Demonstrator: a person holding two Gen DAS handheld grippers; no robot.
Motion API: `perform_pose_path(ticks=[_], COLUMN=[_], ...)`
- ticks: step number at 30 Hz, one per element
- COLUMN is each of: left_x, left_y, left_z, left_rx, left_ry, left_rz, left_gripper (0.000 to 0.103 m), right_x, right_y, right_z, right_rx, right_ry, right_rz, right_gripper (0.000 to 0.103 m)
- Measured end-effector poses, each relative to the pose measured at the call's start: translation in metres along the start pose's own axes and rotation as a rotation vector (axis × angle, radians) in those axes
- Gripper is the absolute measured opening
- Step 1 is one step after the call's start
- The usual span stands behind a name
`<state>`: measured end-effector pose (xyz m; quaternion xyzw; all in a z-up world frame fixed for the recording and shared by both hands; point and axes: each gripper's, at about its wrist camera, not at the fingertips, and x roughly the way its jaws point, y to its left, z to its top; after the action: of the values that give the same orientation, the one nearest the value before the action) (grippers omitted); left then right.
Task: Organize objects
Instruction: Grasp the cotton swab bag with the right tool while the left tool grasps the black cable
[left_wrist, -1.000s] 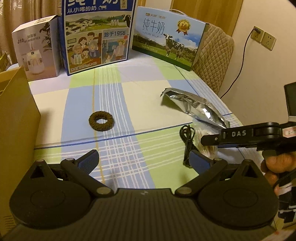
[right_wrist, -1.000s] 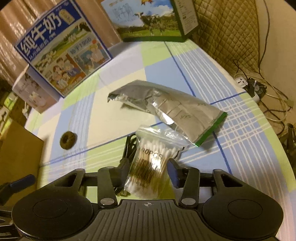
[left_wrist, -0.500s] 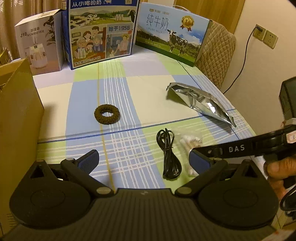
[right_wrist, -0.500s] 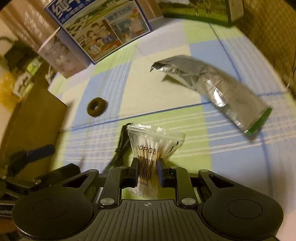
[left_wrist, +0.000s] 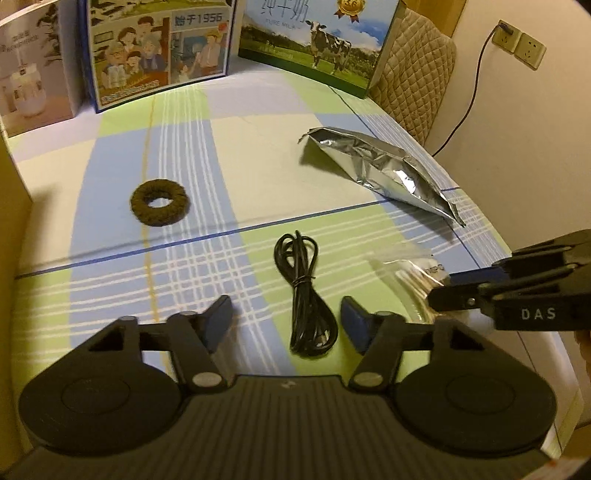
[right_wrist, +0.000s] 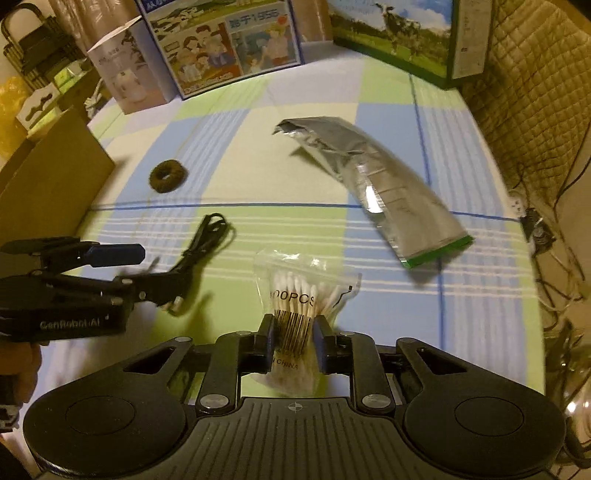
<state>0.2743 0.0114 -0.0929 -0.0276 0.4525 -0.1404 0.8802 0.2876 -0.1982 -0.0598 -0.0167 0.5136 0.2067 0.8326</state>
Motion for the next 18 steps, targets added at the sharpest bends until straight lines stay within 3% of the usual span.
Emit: perform_pose_path(ticks=[2,4,13,18], left_x=[0.005,0.010,0.021,0.017], left_y=[-0.003,-0.005,-0.011,-0.010], left_z=[0.002,0.005,0.006,0.003], left_rx=[0.002,0.005,0.061,0.053], left_ry=[-0.001,0.005,0.017,0.030], left_rz=[-0.004,-0.012,0.029,0.032], left_gripper=[0.039,0.034,0.013,0.011], right_x=[0.000,0.002,0.006,0.012], right_y=[-0.004,-0.006,-0.008,0.001], right_z=[0.000,0.001,0.002,0.001], right_rx=[0.011,0.001,-0.013,-0.051], right_ry=[0.007,0.011,0.005,0.016], right_rz=[0.000,-0.008,0.008,-0.002], right_gripper=[0.036,0.039,0.039,0.039])
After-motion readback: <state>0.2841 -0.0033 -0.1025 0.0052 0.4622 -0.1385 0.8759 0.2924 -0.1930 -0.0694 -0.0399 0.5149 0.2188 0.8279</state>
